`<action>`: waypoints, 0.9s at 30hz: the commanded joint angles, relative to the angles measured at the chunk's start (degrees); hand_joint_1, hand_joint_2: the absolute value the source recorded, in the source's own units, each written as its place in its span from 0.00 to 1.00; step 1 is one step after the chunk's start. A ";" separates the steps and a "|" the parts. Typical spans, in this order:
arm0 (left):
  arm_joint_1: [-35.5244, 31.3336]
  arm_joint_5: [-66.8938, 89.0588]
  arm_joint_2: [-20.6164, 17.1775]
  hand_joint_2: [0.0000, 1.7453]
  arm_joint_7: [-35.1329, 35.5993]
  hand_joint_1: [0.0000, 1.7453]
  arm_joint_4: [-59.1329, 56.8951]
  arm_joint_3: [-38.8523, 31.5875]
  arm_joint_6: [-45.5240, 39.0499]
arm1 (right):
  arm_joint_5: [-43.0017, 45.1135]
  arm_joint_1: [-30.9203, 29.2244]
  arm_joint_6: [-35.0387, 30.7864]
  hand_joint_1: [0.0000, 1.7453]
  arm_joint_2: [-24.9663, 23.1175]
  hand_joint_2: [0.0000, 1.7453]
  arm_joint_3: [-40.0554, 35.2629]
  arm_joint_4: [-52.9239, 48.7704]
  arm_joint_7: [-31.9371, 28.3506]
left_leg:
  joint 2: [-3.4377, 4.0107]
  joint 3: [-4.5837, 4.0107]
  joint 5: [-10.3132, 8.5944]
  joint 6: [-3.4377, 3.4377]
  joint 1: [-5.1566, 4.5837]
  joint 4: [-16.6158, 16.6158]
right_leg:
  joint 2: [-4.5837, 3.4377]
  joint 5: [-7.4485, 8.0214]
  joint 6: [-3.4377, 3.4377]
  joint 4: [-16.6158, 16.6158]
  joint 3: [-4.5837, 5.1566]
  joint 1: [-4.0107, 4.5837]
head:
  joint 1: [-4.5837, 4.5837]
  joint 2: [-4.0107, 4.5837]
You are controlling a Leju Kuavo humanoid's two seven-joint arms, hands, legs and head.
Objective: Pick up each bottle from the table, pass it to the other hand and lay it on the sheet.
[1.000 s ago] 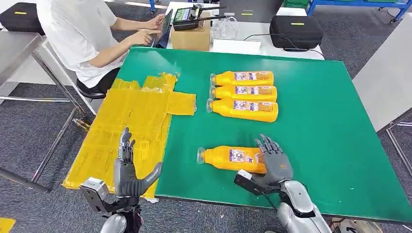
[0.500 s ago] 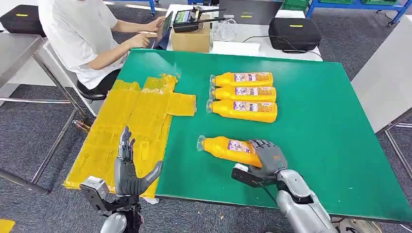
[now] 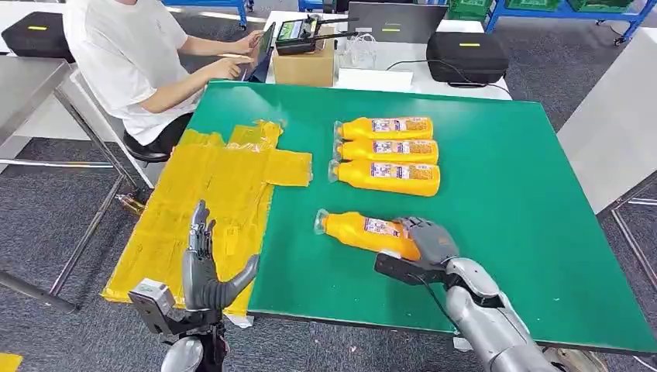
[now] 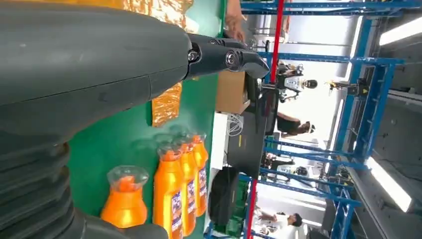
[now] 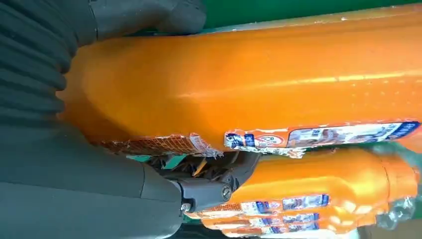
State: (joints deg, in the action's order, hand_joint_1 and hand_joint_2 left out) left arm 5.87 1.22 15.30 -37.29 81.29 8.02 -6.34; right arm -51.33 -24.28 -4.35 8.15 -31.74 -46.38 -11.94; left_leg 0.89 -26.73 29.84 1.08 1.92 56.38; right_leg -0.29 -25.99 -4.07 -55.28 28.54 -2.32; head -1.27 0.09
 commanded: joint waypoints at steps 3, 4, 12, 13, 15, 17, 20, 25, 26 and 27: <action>0.34 -0.26 -1.56 1.00 1.88 0.00 -2.11 2.94 0.10 | 16.60 17.73 -13.03 1.00 -9.74 1.00 7.94 -30.93 -13.10 | -0.15 -0.27 -0.01 -0.10 0.07 -0.18 | 0.06 -0.02 0.37 0.08 0.22 0.13 | 0.00 0.00; 0.41 -0.05 -2.00 1.00 2.60 0.00 -2.64 4.16 -0.18 | 17.09 18.84 -15.99 1.00 -10.91 1.00 8.32 -34.09 -14.24 | -0.11 -0.35 0.04 -0.07 0.05 -0.09 | 0.00 -0.06 0.27 -0.03 0.31 0.09 | -0.02 0.00; -2.00 -0.04 -4.45 1.00 4.42 0.00 -2.37 9.76 3.27 | 25.34 14.85 -18.79 1.00 -16.73 1.00 6.89 -33.15 -20.06 | -0.15 -0.96 -0.04 -0.12 0.04 -0.09 | 0.09 0.00 0.20 -0.03 0.79 0.05 | 0.02 0.00; -2.06 0.04 -4.35 1.00 4.62 0.00 -1.88 10.01 3.38 | 25.46 14.35 -18.88 1.00 -17.20 1.00 6.44 -32.05 -20.21 | -0.20 -0.99 -0.05 -0.07 0.00 -0.05 | 0.15 -0.01 0.14 -0.06 0.81 0.01 | 0.02 0.00; -2.34 0.04 -5.31 1.00 4.89 0.00 -0.67 12.16 6.39 | 26.49 13.10 -18.39 1.00 -18.05 1.00 5.49 -28.55 -20.67 | -0.20 -1.00 -0.06 -0.05 0.00 -0.05 | 0.15 0.00 0.16 -0.05 0.83 0.01 | 0.04 0.00; -2.19 -2.52 -5.65 1.00 6.05 0.00 0.87 13.54 10.45 | 26.58 11.45 -17.45 1.00 -18.75 1.00 4.04 -24.13 -21.51 | -0.15 -0.99 -0.05 -0.06 0.02 -0.07 | 0.10 0.02 0.22 -0.03 0.84 0.04 | 0.02 0.00; -1.94 -4.90 -5.58 1.00 6.92 0.00 2.06 14.06 12.46 | 26.36 10.67 -17.35 1.00 -19.30 1.00 2.77 -21.16 -22.58 | -0.11 -0.87 -0.05 -0.10 0.04 -0.16 | 0.04 0.04 0.27 0.06 0.75 0.08 | 0.00 0.00; -1.88 -6.94 -5.75 1.00 7.28 0.00 2.89 14.10 13.56 | 25.30 10.61 -17.76 1.00 -20.04 1.00 0.98 -19.50 -23.30 | -0.16 -0.91 -0.02 -0.11 0.04 -0.12 | 0.09 0.00 0.20 0.02 0.75 0.07 | 0.02 0.00; -1.84 -7.27 -5.71 1.00 7.19 0.00 3.03 14.00 13.64 | 24.94 10.34 -17.56 1.00 -19.88 1.00 0.37 -19.07 -23.37 | -0.17 -0.84 -0.04 -0.15 0.05 -0.19 | 0.08 0.02 0.27 0.10 0.67 0.09 | 0.00 0.00; -2.11 -7.58 -5.65 1.00 7.10 0.00 3.15 13.97 13.79 | 23.87 10.18 -17.11 1.00 -19.76 1.00 -1.32 -18.30 -23.61 | -0.24 -0.92 -0.04 -0.10 0.03 -0.12 | 0.17 -0.01 0.18 0.02 0.73 0.05 | 0.00 0.00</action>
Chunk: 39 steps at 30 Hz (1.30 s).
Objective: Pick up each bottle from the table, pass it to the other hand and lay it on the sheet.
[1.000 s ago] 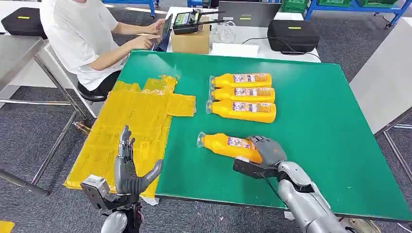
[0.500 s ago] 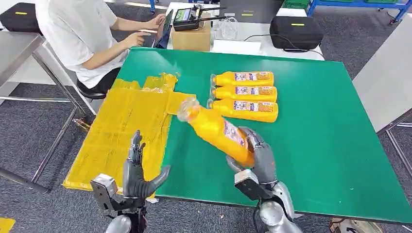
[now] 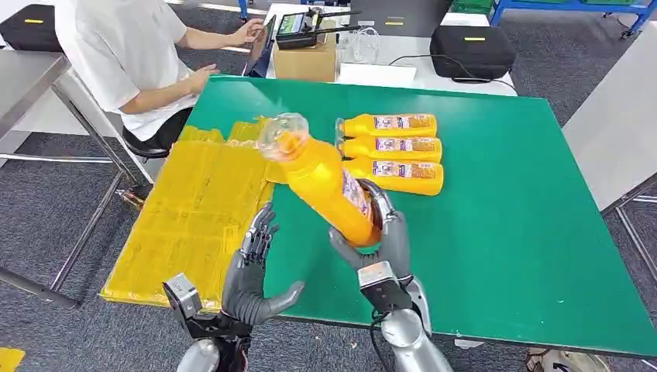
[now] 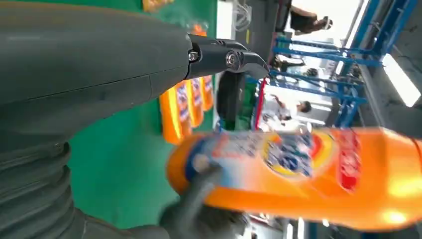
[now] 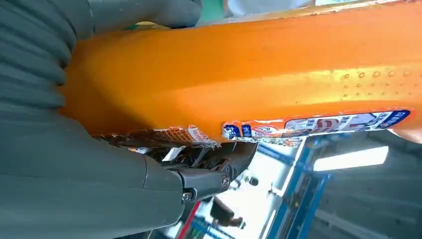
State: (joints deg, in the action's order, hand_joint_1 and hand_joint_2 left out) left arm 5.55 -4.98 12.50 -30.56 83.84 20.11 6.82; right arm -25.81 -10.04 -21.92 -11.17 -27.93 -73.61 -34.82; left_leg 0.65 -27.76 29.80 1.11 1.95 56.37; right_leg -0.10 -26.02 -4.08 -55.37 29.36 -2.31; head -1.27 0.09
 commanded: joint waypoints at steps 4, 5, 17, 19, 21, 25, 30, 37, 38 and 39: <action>-3.55 -5.72 -1.24 1.00 3.08 0.00 -0.82 0.08 1.05 | -6.33 -4.00 -2.07 1.00 -1.17 1.00 -11.00 11.77 -1.69 | 0.07 0.08 -0.01 -0.13 0.00 -0.14 | -0.08 0.04 0.23 0.12 -0.06 0.04 | 0.02 0.00; -3.82 -6.12 -1.02 1.00 3.30 0.00 -1.13 -0.12 1.04 | -6.96 -4.06 -2.46 1.00 -1.17 1.00 -12.15 12.04 -1.90 | 0.05 0.12 -0.03 -0.16 0.02 -0.19 | -0.07 0.06 0.30 0.18 -0.10 0.08 | 0.04 0.00; -5.98 -7.94 0.10 1.00 3.73 0.00 -1.65 -1.03 -2.01 | -5.80 -3.90 -2.83 1.00 -0.10 1.00 -17.79 10.30 -0.34 | -0.08 0.02 -0.01 -0.16 0.00 -0.10 | 0.07 0.02 0.20 0.14 -0.06 0.05 | 0.02 0.00; -5.92 -9.66 0.30 1.00 3.49 0.00 -1.23 -1.54 -1.54 | -5.52 -4.11 -2.08 1.00 0.09 1.00 -18.20 11.05 -0.35 | -0.05 0.07 -0.02 -0.18 0.01 -0.15 | 0.03 0.04 0.24 0.19 -0.09 0.06 | 0.02 0.00; -5.91 -11.94 0.57 1.00 3.33 0.00 -0.60 -2.08 -0.48 | -5.19 -4.02 -1.55 1.00 0.12 1.00 -18.53 11.51 -0.43 | -0.11 0.04 -0.04 -0.15 0.00 -0.15 | 0.10 0.02 0.24 0.17 -0.08 0.06 | 0.02 0.00; -5.48 -20.49 1.60 1.00 5.06 0.00 0.91 -4.06 3.00 | -4.92 -4.41 2.56 0.81 1.01 1.00 -20.32 13.84 0.59 | -0.07 -0.02 -0.01 -0.09 0.01 -0.07 | 0.07 0.01 0.16 0.10 0.02 0.05 | 0.00 0.00; -4.90 -27.06 1.69 1.00 7.38 0.60 1.66 -5.34 7.85 | -6.52 -3.65 3.58 0.00 2.62 1.00 -20.67 13.13 1.21 | -0.06 0.09 -0.03 -0.18 0.02 -0.18 | 0.05 0.04 0.25 0.24 -0.10 0.09 | 0.02 0.00; -4.62 -32.24 2.38 1.00 8.09 1.00 2.05 -5.81 13.53 | -5.28 0.13 1.37 0.00 3.76 0.00 -16.49 4.48 0.14 | -0.21 -0.02 0.00 -0.15 0.01 -0.08 | 0.21 -0.04 0.22 0.15 -0.05 0.07 | 0.02 0.00; -4.43 -32.79 2.54 1.00 8.07 1.00 2.37 -6.21 14.02 | -4.04 1.18 1.68 0.00 4.05 0.00 -15.41 2.32 -0.06 | -0.18 -0.06 -0.01 -0.12 0.00 -0.06 | 0.19 -0.03 0.17 0.11 0.03 0.04 | 0.02 0.00; -4.41 -32.93 2.57 1.00 8.10 1.00 2.44 -6.29 14.17 | -4.02 1.45 1.69 0.00 4.19 0.00 -15.19 1.74 -0.05 | -0.22 -0.03 -0.01 -0.16 0.01 -0.10 | 0.22 -0.03 0.24 0.16 -0.03 0.07 | 0.02 0.00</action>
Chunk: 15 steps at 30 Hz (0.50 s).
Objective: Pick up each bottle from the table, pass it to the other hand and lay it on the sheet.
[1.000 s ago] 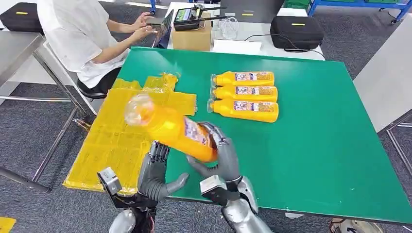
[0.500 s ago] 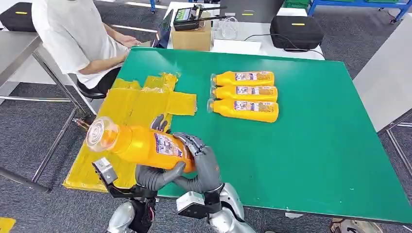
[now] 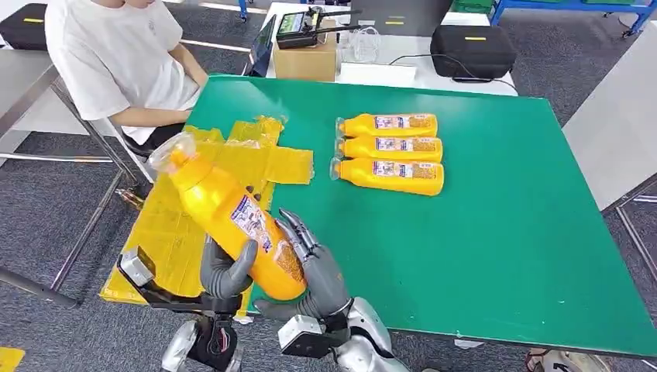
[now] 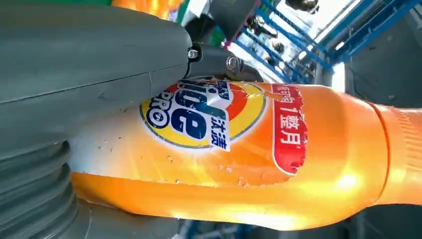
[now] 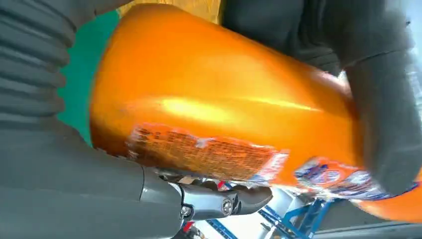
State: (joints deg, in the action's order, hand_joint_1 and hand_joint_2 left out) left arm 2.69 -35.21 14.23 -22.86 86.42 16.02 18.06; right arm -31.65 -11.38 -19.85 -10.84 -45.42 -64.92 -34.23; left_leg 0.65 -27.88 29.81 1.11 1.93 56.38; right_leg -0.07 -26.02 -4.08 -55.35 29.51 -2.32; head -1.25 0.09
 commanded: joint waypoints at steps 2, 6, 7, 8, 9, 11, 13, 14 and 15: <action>-1.44 -2.77 1.04 1.00 0.42 1.00 0.04 -2.84 3.12 | 1.75 4.43 -0.43 0.00 4.79 0.00 4.02 -10.10 -0.73 | -0.15 0.09 0.00 -0.16 0.04 -0.10 | 0.11 -0.01 0.25 0.13 -0.15 0.09 | -0.02 0.00; -1.38 -2.67 1.12 1.00 0.49 1.00 -0.03 -3.28 3.22 | 1.73 6.40 -1.31 0.00 5.10 0.00 6.47 -12.79 -1.04 | -0.19 0.07 -0.02 -0.17 0.01 -0.10 | 0.15 -0.01 0.23 0.14 -0.13 0.07 | 0.00 0.00; -1.38 -2.59 0.88 1.00 0.80 1.00 -0.13 -3.17 3.39 | 1.99 6.91 -1.49 0.00 5.24 0.00 7.13 -13.58 -1.27 | -0.20 0.11 -0.02 -0.20 0.02 -0.14 | 0.15 0.00 0.28 0.19 -0.18 0.09 | -0.02 0.00; -1.48 -2.08 0.39 1.00 1.86 1.00 -0.69 -2.79 3.28 | 2.73 7.80 -1.82 0.00 4.96 0.00 8.46 -14.29 -1.53 | -0.16 0.05 -0.01 -0.16 0.02 -0.09 | 0.12 0.00 0.22 0.12 -0.11 0.06 | 0.00 0.00; -1.48 -2.08 0.39 1.00 1.86 1.00 -0.69 -2.79 3.28 | 2.73 7.80 -1.82 0.00 4.96 0.00 8.46 -14.29 -1.53 | -0.17 0.01 -0.02 -0.12 -0.01 -0.07 | 0.13 -0.01 0.16 0.08 -0.07 0.02 | 0.00 0.00; -1.47 -0.39 0.14 1.00 1.56 0.83 -1.31 -2.69 2.66 | 3.46 8.60 -2.11 0.00 4.79 0.00 9.93 -14.90 -2.33 | -0.11 0.04 -0.01 -0.11 -0.02 -0.08 | 0.08 -0.01 0.15 0.08 -0.07 0.02 | -0.02 0.00; -1.42 3.23 -0.14 1.00 0.05 0.91 -1.29 -2.89 0.87 | 3.72 9.32 -2.09 0.00 4.82 0.00 11.33 -15.70 -2.59 | -0.13 0.05 -0.01 -0.11 0.00 -0.10 | 0.10 -0.01 0.17 0.10 -0.09 0.03 | 0.00 0.00; -1.85 9.57 -0.73 1.00 -1.61 1.00 -1.62 -3.07 -4.00 | 3.58 9.86 -2.25 0.00 5.02 0.00 12.10 -16.26 -2.66 | -0.15 0.11 -0.01 -0.16 0.01 -0.16 | 0.11 0.00 0.26 0.17 -0.15 0.07 | 0.00 0.00; -2.08 9.56 -0.72 1.00 -1.60 1.00 -1.99 -3.17 -4.01 | 3.53 9.99 -2.28 0.00 5.16 0.00 12.22 -16.43 -2.70 | -0.13 0.08 -0.01 -0.12 -0.01 -0.12 | 0.10 -0.02 0.19 0.11 -0.11 0.03 | 0.00 0.00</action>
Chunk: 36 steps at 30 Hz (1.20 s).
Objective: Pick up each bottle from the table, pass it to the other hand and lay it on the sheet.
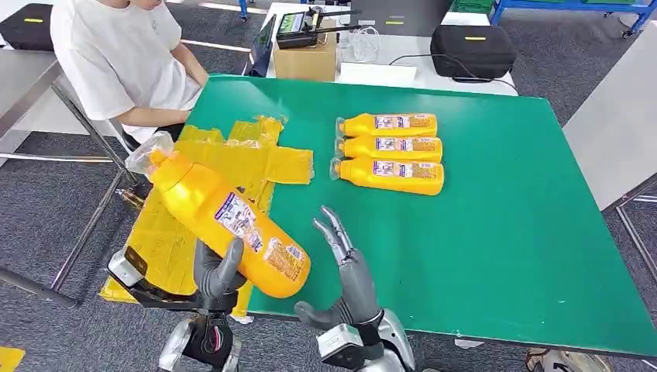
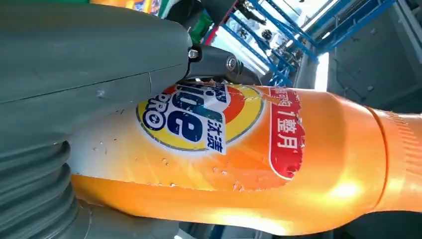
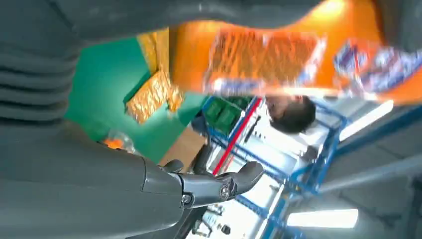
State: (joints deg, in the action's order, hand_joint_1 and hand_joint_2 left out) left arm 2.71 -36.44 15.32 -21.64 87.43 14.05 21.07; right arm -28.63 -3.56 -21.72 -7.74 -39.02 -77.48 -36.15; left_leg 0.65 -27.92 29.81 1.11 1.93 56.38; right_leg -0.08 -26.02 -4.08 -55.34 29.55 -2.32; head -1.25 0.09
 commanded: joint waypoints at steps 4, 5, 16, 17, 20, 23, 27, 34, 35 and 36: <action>-2.40 10.70 -1.92 1.00 -2.74 1.00 -3.38 -1.46 -7.03 | 0.48 2.29 -0.41 0.00 2.21 0.00 5.87 -4.02 -0.82 | -0.09 0.08 -0.02 -0.11 -0.01 -0.09 | 0.07 -0.01 0.16 0.09 -0.10 0.02 | -0.02 0.00; -3.24 22.95 -2.91 1.00 -5.82 1.00 -4.05 -1.03 -17.38 | 0.14 2.68 -0.87 0.00 2.12 0.00 6.18 -4.35 -1.10 | -0.13 0.18 -0.03 -0.19 0.02 -0.18 | 0.10 0.01 0.28 0.20 -0.22 0.08 | 0.00 0.00; -7.21 76.10 -10.83 1.00 -9.00 1.00 -16.27 -8.32 -51.31 | -1.46 4.27 -1.24 0.00 3.88 0.00 8.87 -7.03 -2.85 | -0.06 0.22 -0.06 -0.13 0.00 -0.22 | 0.04 0.03 0.22 0.18 -0.20 0.04 | 0.00 0.00; -7.51 76.24 -10.82 1.00 -9.18 1.00 -17.03 -8.44 -51.45 | -1.45 4.15 -1.19 0.00 3.81 0.00 8.94 -6.85 -2.89 | -0.09 0.17 -0.06 -0.13 -0.01 -0.19 | 0.06 0.03 0.20 0.15 -0.17 0.03 | 0.00 0.00; -7.58 76.35 -10.60 1.00 -9.24 1.00 -17.14 -8.37 -51.54 | -1.45 4.08 -1.21 0.00 3.67 0.00 8.90 -6.80 -2.89 | -0.09 0.19 -0.04 -0.17 0.02 -0.18 | 0.05 0.02 0.25 0.18 -0.22 0.07 | 0.00 0.00; -8.35 82.00 -11.57 1.00 -6.76 1.00 -18.84 -7.05 -53.06 | -1.43 3.87 -0.63 0.00 3.83 0.00 8.53 -6.70 -3.05 | -0.08 0.13 -0.02 -0.14 0.02 -0.13 | 0.06 0.00 0.22 0.13 -0.15 0.06 | 0.02 0.00; -15.41 86.77 -14.85 1.00 -3.53 1.00 -31.93 -5.67 -49.25 | -0.43 2.55 1.27 0.00 3.58 0.00 8.23 -5.11 -3.60 | -0.18 0.14 -0.09 -0.11 -0.01 -0.18 | 0.15 0.02 0.22 0.13 -0.18 0.04 | 0.02 0.00; -26.69 97.69 -19.03 1.00 1.15 0.71 -51.36 -3.60 -46.91 | 0.50 0.80 3.42 0.00 3.45 0.00 8.11 -1.88 -3.85 | -0.13 0.10 -0.11 -0.11 0.05 -0.12 | 0.10 0.05 0.21 0.10 -0.13 0.08 | -0.02 0.00; -27.64 98.49 -19.16 1.00 2.11 0.63 -53.05 -3.32 -45.58 | 0.59 0.75 3.49 0.00 3.49 0.00 8.35 -1.46 -3.80 | -0.15 0.17 -0.14 -0.17 0.06 -0.20 | 0.12 0.08 0.31 0.19 -0.20 0.11 | 0.00 -0.02; -27.91 98.82 -19.18 1.00 2.40 0.63 -53.58 -3.15 -45.11 | 0.64 0.73 3.49 0.00 3.47 0.00 8.44 -1.33 -3.82 | -0.19 0.21 -0.17 -0.21 0.08 -0.25 | 0.14 0.09 0.36 0.25 -0.27 0.14 | 0.02 0.00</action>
State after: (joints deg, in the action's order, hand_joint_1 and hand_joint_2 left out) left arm -14.42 58.55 0.22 -22.06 53.89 7.39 -27.19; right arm -28.59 0.20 -19.02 -5.46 -31.26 -84.11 -39.91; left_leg 0.66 -27.89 29.74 1.10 1.96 56.37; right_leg -0.08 -26.00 -4.07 -55.38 29.52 -2.30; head -1.22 0.09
